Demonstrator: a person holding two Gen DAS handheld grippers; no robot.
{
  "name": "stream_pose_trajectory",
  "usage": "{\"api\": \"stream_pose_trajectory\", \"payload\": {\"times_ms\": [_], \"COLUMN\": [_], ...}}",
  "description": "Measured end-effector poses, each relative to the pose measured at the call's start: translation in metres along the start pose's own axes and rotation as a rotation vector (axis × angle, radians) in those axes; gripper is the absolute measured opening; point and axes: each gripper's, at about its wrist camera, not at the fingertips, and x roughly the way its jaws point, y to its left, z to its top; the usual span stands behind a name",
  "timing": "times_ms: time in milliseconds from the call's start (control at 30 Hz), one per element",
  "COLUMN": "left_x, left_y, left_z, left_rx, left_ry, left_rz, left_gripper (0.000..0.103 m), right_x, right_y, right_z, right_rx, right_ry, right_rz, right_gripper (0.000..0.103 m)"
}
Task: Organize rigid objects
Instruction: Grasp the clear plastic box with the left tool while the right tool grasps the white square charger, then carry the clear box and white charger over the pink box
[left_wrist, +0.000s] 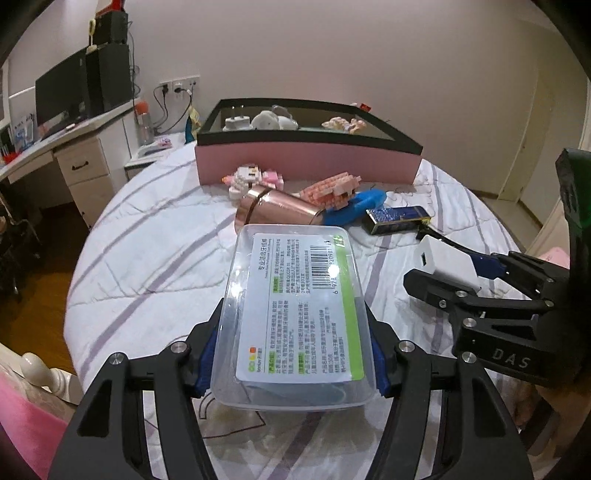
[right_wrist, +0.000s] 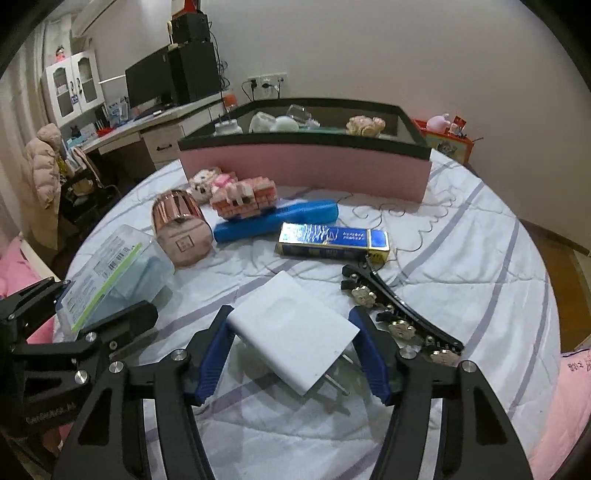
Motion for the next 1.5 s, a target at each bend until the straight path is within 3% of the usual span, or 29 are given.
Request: {"api": "stream_pose_trajectory", "payload": {"times_ms": [133, 200, 300, 800, 1067, 1300, 1500], "left_x": [-0.012, -0.019, -0.033, -0.072, -0.066, -0.061, -0.042], "left_y": [-0.003, -0.01, -0.01, -0.021, -0.023, -0.019, -0.011], "left_z": [0.009, 0.015, 0.025, 0.065, 0.083, 0.096, 0.123], "left_rx": [0.003, 0.041, 0.022, 0.007, 0.001, 0.0, 0.006], "left_ry": [-0.037, -0.063, -0.103, -0.274, -0.293, -0.338, -0.333], "left_rz": [0.011, 0.05, 0.007, 0.044, 0.053, 0.128, 0.138], "left_gripper": [0.064, 0.064, 0.064, 0.064, 0.064, 0.064, 0.064], "right_x": [-0.015, -0.024, -0.038, -0.091, -0.088, -0.074, -0.055], "right_y": [-0.003, -0.005, -0.006, -0.005, -0.007, -0.011, -0.018], "right_z": [0.004, 0.008, 0.016, 0.046, 0.061, 0.079, 0.107], "right_rx": [0.006, 0.013, 0.008, -0.002, -0.016, -0.023, -0.034], "right_ry": [-0.039, -0.066, -0.105, -0.32, -0.329, -0.333, -0.328], "right_rz": [-0.004, -0.003, 0.001, -0.017, -0.02, -0.012, 0.003], "right_gripper": [0.065, 0.065, 0.065, 0.065, 0.065, 0.065, 0.065]}}
